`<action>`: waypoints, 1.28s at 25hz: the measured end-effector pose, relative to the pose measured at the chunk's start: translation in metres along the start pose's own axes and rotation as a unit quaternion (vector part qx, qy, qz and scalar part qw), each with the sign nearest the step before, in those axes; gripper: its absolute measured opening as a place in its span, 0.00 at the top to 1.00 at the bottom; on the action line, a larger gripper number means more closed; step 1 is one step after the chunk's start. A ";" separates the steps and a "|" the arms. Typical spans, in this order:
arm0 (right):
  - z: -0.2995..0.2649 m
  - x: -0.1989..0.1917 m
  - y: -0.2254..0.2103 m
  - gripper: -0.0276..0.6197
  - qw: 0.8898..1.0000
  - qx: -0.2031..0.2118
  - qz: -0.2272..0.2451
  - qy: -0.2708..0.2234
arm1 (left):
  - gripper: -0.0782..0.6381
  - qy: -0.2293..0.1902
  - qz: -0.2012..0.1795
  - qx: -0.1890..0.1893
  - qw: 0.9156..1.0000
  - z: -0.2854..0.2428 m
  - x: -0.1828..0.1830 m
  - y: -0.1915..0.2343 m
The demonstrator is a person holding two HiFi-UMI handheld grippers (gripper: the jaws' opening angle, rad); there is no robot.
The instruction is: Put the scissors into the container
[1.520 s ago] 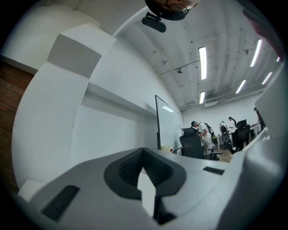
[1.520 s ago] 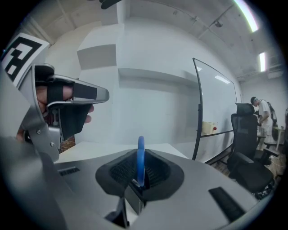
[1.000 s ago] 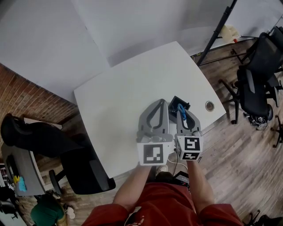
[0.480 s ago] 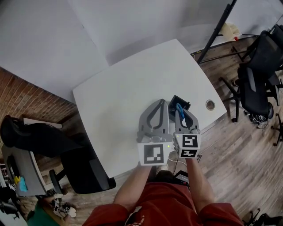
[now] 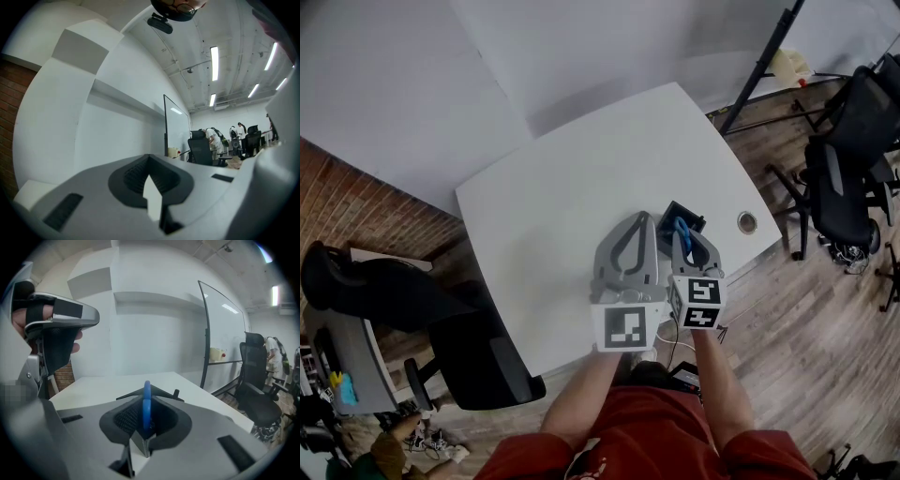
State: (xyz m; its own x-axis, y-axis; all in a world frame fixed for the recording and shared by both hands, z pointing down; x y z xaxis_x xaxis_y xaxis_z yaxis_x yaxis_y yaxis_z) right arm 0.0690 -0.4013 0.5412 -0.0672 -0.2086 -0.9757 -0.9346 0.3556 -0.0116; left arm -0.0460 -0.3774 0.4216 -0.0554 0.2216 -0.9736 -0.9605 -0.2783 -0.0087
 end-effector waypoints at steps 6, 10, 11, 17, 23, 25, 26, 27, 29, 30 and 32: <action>0.000 -0.001 0.000 0.87 1.000 -0.007 0.000 0.000 | 0.88 -0.002 -0.004 -0.004 1.000 0.000 0.001 0.000; 0.001 0.000 0.001 0.86 1.000 -0.011 0.002 -0.004 | 0.88 -0.001 -0.002 -0.004 1.000 0.001 0.000 0.000; 0.001 0.000 0.001 0.86 1.000 -0.011 0.001 -0.005 | 0.88 0.000 -0.002 -0.004 1.000 0.001 0.000 0.001; 0.000 0.002 -0.002 0.79 1.000 -0.005 0.004 -0.006 | 0.88 0.002 -0.002 -0.007 1.000 -0.001 0.000 0.000; 0.002 0.011 -0.001 0.77 1.000 -0.010 0.000 -0.021 | 0.88 0.002 -0.001 -0.010 1.000 0.000 0.002 -0.002; 0.004 0.015 -0.002 0.77 0.999 -0.010 0.000 -0.030 | 0.88 0.000 -0.003 -0.011 1.000 0.000 0.003 -0.003; 0.004 0.018 -0.002 0.76 0.999 -0.010 -0.001 -0.035 | 0.88 0.000 -0.002 -0.011 1.000 0.000 0.004 -0.003; 0.005 0.021 -0.002 0.76 0.999 -0.011 -0.002 -0.039 | 0.88 0.000 0.000 -0.011 1.000 0.000 0.005 -0.003; 0.008 0.029 -0.002 0.75 0.999 -0.014 -0.002 -0.046 | 0.88 -0.001 0.003 -0.011 1.000 0.000 0.007 -0.004; 0.010 0.034 -0.001 0.75 0.999 -0.014 -0.001 -0.050 | 0.88 -0.003 0.003 -0.012 1.000 0.000 0.008 -0.005; 0.013 0.039 0.000 0.74 0.998 -0.010 0.001 -0.063 | 0.88 -0.011 -0.001 -0.014 1.000 0.000 0.012 -0.007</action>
State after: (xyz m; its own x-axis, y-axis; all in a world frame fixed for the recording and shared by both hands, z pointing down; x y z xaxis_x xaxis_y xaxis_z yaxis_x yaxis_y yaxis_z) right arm 0.0714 -0.3976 0.5002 -0.0269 -0.0916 -0.9954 -0.9412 0.3377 -0.0056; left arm -0.0403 -0.3729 0.4102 -0.0600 0.2423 -0.9683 -0.9525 -0.3041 -0.0170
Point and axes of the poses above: the fingertips, and each gripper's own axes: z backward along the fingers, y to its left, x out of its top, the point moved 5 cm from there along z, backward along the fingers, and after that the axes turned 11 degrees about -y, right-handed, at the moved point
